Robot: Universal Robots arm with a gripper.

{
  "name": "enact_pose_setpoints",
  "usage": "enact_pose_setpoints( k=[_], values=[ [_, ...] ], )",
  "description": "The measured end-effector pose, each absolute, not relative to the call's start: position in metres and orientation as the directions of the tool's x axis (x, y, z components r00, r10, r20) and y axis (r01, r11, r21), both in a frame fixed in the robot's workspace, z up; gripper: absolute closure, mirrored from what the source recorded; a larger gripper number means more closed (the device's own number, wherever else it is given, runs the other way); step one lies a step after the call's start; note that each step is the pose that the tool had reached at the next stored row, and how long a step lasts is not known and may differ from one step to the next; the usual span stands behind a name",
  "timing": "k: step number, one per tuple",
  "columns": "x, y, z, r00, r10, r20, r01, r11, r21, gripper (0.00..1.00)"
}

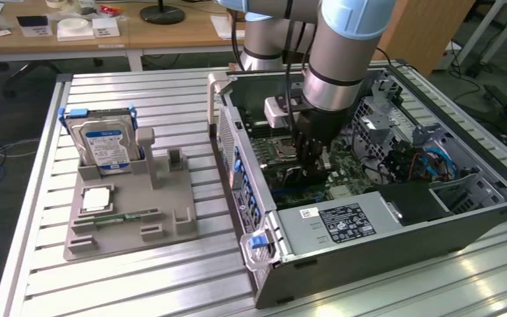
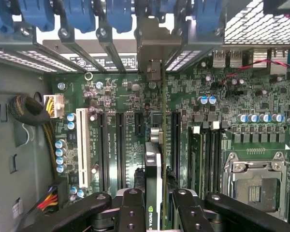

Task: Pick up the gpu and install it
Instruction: 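Insert the gpu into the slot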

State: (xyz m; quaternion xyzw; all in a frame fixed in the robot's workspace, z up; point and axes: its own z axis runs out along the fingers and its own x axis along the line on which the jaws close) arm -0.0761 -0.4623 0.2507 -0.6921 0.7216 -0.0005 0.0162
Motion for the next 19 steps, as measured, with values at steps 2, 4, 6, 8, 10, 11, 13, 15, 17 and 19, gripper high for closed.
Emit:
enact_pose_setpoints(
  k=[2, 4, 6, 8, 10, 11, 13, 15, 17, 19],
  values=[
    [-0.0774, -0.4622, 0.2507, -0.041, -0.999, -0.023, -0.999, 0.042, -0.031, 0.74],
    [-0.078, -0.4622, 0.2507, -0.041, -0.999, -0.023, -0.998, 0.042, -0.04, 0.74],
    [-0.0781, -0.4622, 0.2506, -0.04, -0.999, -0.024, -0.998, 0.041, -0.052, 0.74],
    [-0.0783, -0.4622, 0.2505, -0.04, -0.999, -0.024, -0.998, 0.041, -0.056, 0.74],
    [-0.0784, -0.4622, 0.2505, -0.04, -0.999, -0.024, -0.998, 0.042, -0.056, 0.74],
    [-0.0784, -0.4622, 0.2505, -0.04, -0.999, -0.024, -0.998, 0.042, -0.056, 0.74],
    [-0.0786, -0.4622, 0.2506, -0.04, -0.999, -0.024, -0.998, 0.042, -0.056, 0.74],
    [-0.0793, -0.4622, 0.2506, -0.041, -0.999, -0.024, -0.998, 0.042, -0.056, 0.74],
    [-0.0801, -0.4622, 0.2505, -0.04, -0.999, -0.024, -0.998, 0.042, -0.056, 0.74],
    [-0.0804, -0.4622, 0.2505, -0.04, -0.999, -0.024, -0.998, 0.041, -0.056, 0.74]
  ],
)
